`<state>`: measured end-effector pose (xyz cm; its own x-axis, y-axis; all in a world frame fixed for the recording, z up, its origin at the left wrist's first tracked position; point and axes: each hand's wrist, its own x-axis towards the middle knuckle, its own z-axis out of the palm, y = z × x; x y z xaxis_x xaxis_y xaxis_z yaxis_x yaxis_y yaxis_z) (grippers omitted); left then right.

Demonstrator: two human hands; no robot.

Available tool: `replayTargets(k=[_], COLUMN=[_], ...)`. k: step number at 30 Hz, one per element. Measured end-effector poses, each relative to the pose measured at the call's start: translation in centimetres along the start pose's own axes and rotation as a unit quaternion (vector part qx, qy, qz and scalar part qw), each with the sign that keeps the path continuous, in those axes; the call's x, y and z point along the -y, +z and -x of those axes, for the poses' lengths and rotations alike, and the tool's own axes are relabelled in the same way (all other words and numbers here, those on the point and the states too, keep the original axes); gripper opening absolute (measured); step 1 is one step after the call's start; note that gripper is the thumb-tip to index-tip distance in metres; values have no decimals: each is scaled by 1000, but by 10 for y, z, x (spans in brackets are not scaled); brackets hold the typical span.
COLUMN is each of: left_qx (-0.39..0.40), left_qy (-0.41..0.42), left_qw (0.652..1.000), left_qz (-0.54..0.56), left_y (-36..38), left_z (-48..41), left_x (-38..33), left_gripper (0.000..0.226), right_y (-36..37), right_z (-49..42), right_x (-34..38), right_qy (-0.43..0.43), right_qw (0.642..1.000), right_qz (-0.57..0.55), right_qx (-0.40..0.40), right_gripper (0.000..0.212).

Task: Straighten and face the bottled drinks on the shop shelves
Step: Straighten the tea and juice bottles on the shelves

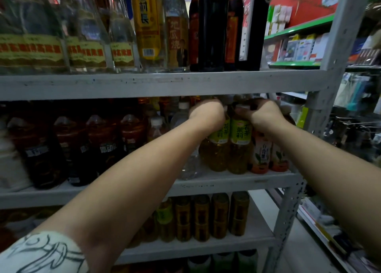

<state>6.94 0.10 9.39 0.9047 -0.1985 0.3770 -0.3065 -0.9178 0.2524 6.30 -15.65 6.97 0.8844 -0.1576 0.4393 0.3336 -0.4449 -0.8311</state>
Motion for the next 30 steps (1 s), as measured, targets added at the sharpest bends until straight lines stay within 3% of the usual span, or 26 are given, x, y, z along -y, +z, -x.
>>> replayTargets(k=[6, 11, 18, 22, 24, 27, 30], left_qx=[-25, -9, -20, -21, -22, -26, -76], left_qy=[16, 22, 39, 49, 52, 70, 112], left_qw=[1000, 1000, 999, 998, 998, 995, 984], left_qz=[-10, -13, -7, 19, 37, 70, 119], left_y=[2, 1, 4, 2, 0, -3, -8], left_z=[2, -1, -1, 2, 6, 14, 33], left_x=[0, 2, 6, 8, 10, 16, 38], left_gripper=[11, 11, 4, 16, 18, 21, 25], right_y=[-1, 0, 1, 0, 2, 12, 32], right_z=[-1, -1, -1, 2, 10, 27, 41], right_x=[-1, 1, -2, -2, -1, 2, 12], right_qy=[-2, -1, -8, 12, -41, -166, -237], right_qw=[1000, 1000, 1000, 996, 983, 934, 928], right_qz=[-5, 16, 10, 84, 153, 239, 224], right_qx=[5, -7, -19, -36, -89, -206, -178], right_gripper=[24, 35, 28, 29, 22, 21, 24])
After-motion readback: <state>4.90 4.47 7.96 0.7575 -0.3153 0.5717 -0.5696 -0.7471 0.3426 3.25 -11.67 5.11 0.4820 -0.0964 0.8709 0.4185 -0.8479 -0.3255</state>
